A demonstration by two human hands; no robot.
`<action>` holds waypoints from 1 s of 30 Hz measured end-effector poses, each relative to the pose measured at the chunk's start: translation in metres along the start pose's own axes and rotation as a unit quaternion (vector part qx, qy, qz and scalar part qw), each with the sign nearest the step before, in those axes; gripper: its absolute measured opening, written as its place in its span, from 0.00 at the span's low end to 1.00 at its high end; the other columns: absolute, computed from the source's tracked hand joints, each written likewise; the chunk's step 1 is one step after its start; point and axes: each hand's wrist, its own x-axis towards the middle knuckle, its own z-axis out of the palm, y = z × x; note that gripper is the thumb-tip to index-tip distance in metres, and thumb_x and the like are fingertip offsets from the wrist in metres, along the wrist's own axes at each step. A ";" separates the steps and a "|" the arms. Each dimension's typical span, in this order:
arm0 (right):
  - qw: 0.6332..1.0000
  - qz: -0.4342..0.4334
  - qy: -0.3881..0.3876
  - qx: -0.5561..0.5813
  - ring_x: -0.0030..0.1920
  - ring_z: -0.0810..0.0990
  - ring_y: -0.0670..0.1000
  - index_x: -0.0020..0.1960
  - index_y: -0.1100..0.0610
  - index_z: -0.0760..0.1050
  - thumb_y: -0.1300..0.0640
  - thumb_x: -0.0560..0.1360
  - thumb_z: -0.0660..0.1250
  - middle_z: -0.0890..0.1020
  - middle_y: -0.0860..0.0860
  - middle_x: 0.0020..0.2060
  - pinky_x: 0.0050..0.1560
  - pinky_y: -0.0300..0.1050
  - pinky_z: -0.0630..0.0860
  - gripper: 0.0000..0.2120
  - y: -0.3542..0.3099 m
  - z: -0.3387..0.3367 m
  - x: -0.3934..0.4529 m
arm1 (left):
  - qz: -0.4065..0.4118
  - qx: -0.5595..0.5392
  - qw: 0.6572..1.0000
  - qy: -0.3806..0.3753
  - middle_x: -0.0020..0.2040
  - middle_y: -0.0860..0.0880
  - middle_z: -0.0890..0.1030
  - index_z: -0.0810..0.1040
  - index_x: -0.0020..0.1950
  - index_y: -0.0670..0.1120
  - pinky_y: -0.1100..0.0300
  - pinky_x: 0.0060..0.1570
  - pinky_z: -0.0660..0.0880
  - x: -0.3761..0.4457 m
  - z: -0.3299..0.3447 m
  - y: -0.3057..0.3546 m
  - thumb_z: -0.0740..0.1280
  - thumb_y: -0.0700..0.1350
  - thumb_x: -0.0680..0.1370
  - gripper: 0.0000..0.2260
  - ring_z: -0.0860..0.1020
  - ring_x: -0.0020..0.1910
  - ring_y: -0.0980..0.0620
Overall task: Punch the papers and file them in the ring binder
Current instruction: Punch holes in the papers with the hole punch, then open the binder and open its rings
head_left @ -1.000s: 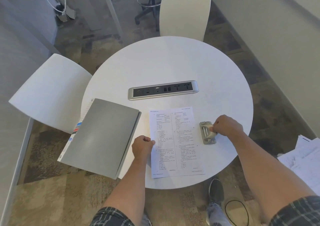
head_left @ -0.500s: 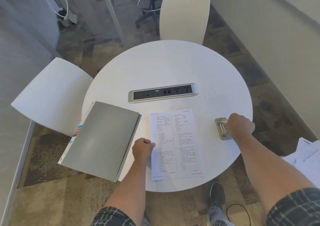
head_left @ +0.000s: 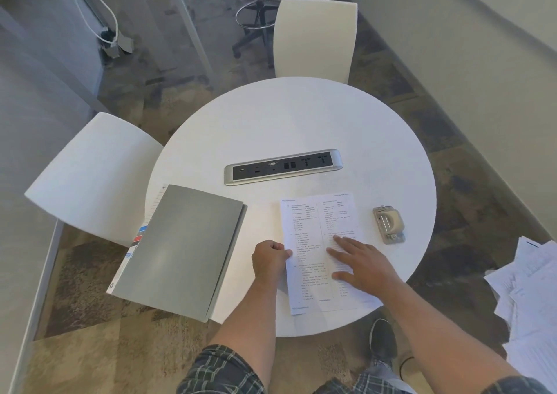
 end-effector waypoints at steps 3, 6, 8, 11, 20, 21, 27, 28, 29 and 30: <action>1.000 0.027 0.001 0.000 0.84 0.47 0.48 0.84 0.40 0.50 0.31 0.81 0.56 0.46 0.44 0.84 0.80 0.50 0.56 0.36 0.000 -0.001 -0.001 | 0.021 0.005 1.000 -0.008 0.42 0.52 0.84 0.83 0.47 0.41 0.60 0.39 0.76 -0.002 0.008 0.009 0.75 0.39 0.73 0.05 0.83 0.43 0.48; 0.999 0.049 0.004 0.005 0.84 0.48 0.48 0.84 0.40 0.50 0.31 0.81 0.57 0.47 0.44 0.84 0.80 0.50 0.58 0.36 0.001 -0.009 -0.001 | 0.044 0.025 0.999 -0.016 0.47 0.52 0.85 0.84 0.50 0.44 0.57 0.49 0.79 -0.002 0.012 0.018 0.73 0.39 0.74 0.06 0.83 0.49 0.48; 0.998 0.065 0.013 0.011 0.84 0.50 0.48 0.84 0.41 0.51 0.31 0.80 0.58 0.48 0.45 0.84 0.79 0.51 0.59 0.36 0.003 -0.013 -0.001 | 0.059 0.034 0.998 -0.017 0.51 0.50 0.85 0.84 0.53 0.45 0.57 0.53 0.79 -0.002 0.014 0.022 0.72 0.39 0.74 0.08 0.83 0.52 0.47; 0.996 0.085 0.019 0.024 0.84 0.51 0.48 0.84 0.41 0.53 0.32 0.80 0.61 0.50 0.44 0.84 0.79 0.53 0.61 0.37 0.008 -0.017 -0.002 | 0.084 0.035 0.995 -0.028 0.53 0.47 0.85 0.84 0.55 0.43 0.59 0.54 0.78 0.000 0.016 0.024 0.72 0.37 0.75 0.09 0.83 0.54 0.46; 0.987 0.146 0.047 -0.042 0.75 0.70 0.50 0.73 0.43 0.71 0.30 0.75 0.63 0.68 0.45 0.78 0.69 0.55 0.68 0.31 -0.001 -0.024 0.010 | 0.114 0.061 0.991 -0.029 0.48 0.48 0.85 0.83 0.50 0.44 0.58 0.50 0.78 0.001 -0.008 0.007 0.71 0.42 0.78 0.04 0.83 0.48 0.47; 0.983 0.161 0.060 -0.061 0.72 0.73 0.50 0.71 0.44 0.74 0.31 0.76 0.61 0.72 0.45 0.75 0.67 0.55 0.68 0.28 -0.007 -0.025 0.014 | 0.118 0.073 0.990 -0.012 0.47 0.50 0.84 0.83 0.50 0.44 0.58 0.48 0.77 0.002 -0.015 0.004 0.70 0.43 0.78 0.04 0.81 0.47 0.49; 0.996 0.045 0.081 -0.011 0.72 0.73 0.53 0.71 0.48 0.73 0.46 0.80 0.64 0.74 0.48 0.73 0.69 0.52 0.68 0.21 -0.075 -0.028 0.054 | 0.174 0.156 0.966 0.107 0.51 0.50 0.82 0.81 0.48 0.46 0.59 0.41 0.72 0.009 -0.063 -0.010 0.65 0.39 0.77 0.06 0.79 0.47 0.48; 0.998 0.008 0.061 -0.001 0.73 0.71 0.53 0.74 0.48 0.71 0.47 0.80 0.64 0.71 0.48 0.75 0.70 0.51 0.67 0.23 -0.090 -0.027 0.061 | 0.182 0.179 0.959 0.125 0.53 0.49 0.81 0.82 0.49 0.46 0.57 0.44 0.73 0.012 -0.073 -0.012 0.65 0.38 0.77 0.07 0.79 0.50 0.47; 0.999 -0.028 0.043 0.004 0.75 0.69 0.53 0.76 0.48 0.69 0.47 0.80 0.64 0.69 0.48 0.78 0.72 0.51 0.66 0.25 -0.106 -0.026 0.068 | 0.194 0.207 0.948 0.143 0.55 0.48 0.81 0.82 0.52 0.46 0.55 0.47 0.75 0.017 -0.083 -0.014 0.65 0.36 0.77 0.09 0.79 0.53 0.45; 0.998 -0.061 0.029 0.009 0.77 0.67 0.53 0.79 0.48 0.65 0.47 0.81 0.65 0.65 0.49 0.80 0.73 0.51 0.65 0.28 -0.121 -0.024 0.073 | 0.208 0.235 0.936 0.162 0.57 0.46 0.81 0.82 0.54 0.44 0.52 0.50 0.76 0.021 -0.094 -0.015 0.66 0.35 0.75 0.11 0.79 0.55 0.43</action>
